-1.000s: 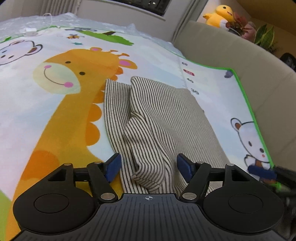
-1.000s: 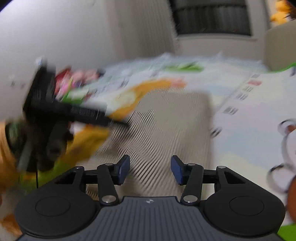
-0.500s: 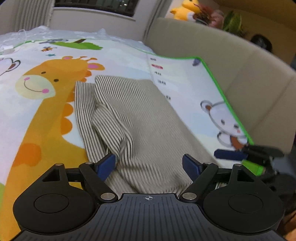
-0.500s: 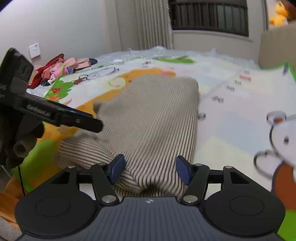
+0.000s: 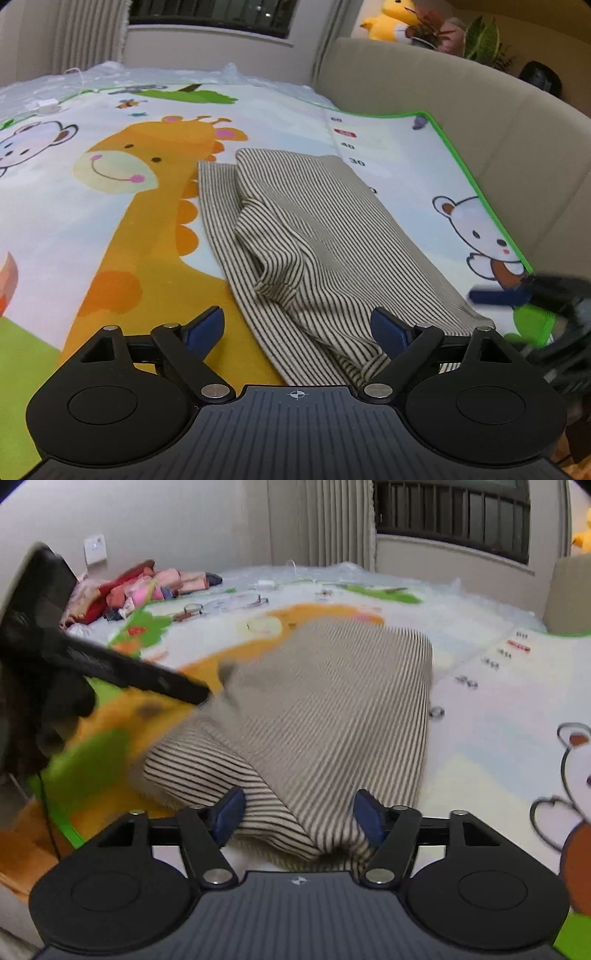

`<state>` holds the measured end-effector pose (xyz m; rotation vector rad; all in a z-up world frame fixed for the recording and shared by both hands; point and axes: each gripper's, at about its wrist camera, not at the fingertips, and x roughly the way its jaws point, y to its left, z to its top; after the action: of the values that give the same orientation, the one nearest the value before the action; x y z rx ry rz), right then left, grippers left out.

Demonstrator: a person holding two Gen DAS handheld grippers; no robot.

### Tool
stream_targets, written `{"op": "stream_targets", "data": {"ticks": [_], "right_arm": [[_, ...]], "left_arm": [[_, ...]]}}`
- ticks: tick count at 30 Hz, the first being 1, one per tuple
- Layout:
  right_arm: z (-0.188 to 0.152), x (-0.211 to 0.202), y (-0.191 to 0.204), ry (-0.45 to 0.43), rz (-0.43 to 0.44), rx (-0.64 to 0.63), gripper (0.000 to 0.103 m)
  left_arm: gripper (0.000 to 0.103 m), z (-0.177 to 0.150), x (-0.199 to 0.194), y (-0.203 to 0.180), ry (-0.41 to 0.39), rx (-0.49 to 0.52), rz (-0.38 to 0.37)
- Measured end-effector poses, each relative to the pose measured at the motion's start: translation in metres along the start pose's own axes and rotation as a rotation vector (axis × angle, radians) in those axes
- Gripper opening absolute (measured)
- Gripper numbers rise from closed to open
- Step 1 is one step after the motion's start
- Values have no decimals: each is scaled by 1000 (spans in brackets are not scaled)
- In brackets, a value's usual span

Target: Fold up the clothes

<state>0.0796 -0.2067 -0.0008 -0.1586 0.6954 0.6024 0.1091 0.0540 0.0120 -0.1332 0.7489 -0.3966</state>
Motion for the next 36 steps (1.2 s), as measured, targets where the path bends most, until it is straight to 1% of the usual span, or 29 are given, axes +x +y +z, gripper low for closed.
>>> {"op": "stream_targets", "data": {"ticks": [3, 5, 6, 9, 11, 15, 17, 19, 20, 21, 22, 23, 24, 25, 26, 28, 30, 32, 35, 36], "right_arm": [[4, -9, 0, 5, -13, -36, 69], [6, -18, 5, 3, -31, -84, 69], [7, -22, 10, -1, -26, -105, 69], [10, -31, 26, -15, 42, -168, 69], [9, -29, 39, -20, 72, -230, 69], [4, -3, 63, -18, 33, -366, 71], [1, 8, 74, -14, 6, -462, 78], [-3, 15, 84, -10, -19, -545, 79], [-4, 16, 86, -15, -30, -555, 78], [-4, 18, 88, -20, -41, -565, 76], [-3, 19, 89, -25, -51, -566, 62], [1, 20, 84, -24, -50, -513, 56], [10, 20, 72, -17, -20, -413, 54], [18, 20, 59, -9, 11, -307, 49], [26, 21, 41, 5, 57, -169, 46], [37, 22, 3, 26, 154, 96, 45], [38, 25, -22, 36, 219, 255, 45], [35, 29, -27, 37, 237, 283, 44], [32, 33, -34, 40, 262, 323, 45], [32, 33, -33, 39, 259, 317, 45]], "left_arm": [[95, -1, -8, 3, -13, -5, 6], [95, -2, -14, 7, -17, -12, 20], [95, -2, -14, 9, -18, -18, 29], [95, -2, -14, 15, -17, -35, 51], [95, -2, -11, 16, -9, -38, 55], [95, -3, -6, 12, 3, -33, 48], [95, -3, -6, 8, 4, -25, 47], [96, -2, -7, 6, 0, -19, 45], [96, -2, -8, 6, -3, -18, 44], [96, -1, -9, 6, -6, -18, 43], [96, -1, -9, 5, -9, -17, 42], [96, -1, -10, 5, -13, -17, 41], [96, -1, -11, 6, -16, -17, 40], [96, -1, -12, 7, -19, -16, 40], [96, -1, -14, 8, -22, -12, 38], [96, -3, -20, 9, -32, 9, 29], [97, -6, -28, 7, -44, 58, 5], [98, -11, -36, 2, -52, 133, -25], [99, -19, -37, -13, -39, 268, -39], [99, -22, -35, -20, -37, 319, -42]]}}
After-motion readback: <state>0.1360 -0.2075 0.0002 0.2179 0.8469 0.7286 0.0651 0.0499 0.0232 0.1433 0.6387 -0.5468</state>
